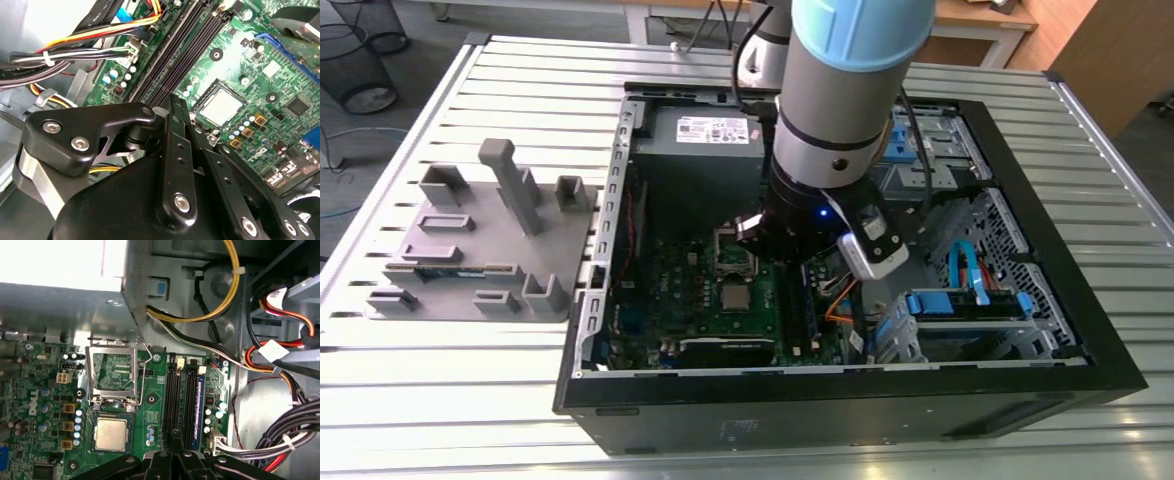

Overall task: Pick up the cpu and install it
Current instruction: 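Close the cpu cover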

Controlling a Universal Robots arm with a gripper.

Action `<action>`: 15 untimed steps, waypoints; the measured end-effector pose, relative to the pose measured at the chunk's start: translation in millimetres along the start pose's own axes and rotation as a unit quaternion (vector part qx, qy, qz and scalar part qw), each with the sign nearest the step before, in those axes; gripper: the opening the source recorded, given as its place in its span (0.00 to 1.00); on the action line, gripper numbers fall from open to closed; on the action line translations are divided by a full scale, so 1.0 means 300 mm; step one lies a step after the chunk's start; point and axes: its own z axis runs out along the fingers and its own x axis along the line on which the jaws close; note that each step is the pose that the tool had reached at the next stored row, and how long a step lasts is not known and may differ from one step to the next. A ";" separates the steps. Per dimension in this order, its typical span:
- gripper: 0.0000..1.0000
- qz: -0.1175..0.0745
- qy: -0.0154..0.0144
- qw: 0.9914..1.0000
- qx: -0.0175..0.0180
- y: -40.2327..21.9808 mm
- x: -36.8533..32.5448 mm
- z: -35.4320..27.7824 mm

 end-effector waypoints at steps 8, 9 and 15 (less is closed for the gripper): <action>0.11 -0.010 0.000 1.000 0.000 0.002 0.000 0.002; 0.11 -0.010 0.000 1.000 0.000 0.004 -0.001 0.002; 0.11 -0.010 0.000 1.000 0.000 0.016 -0.002 0.005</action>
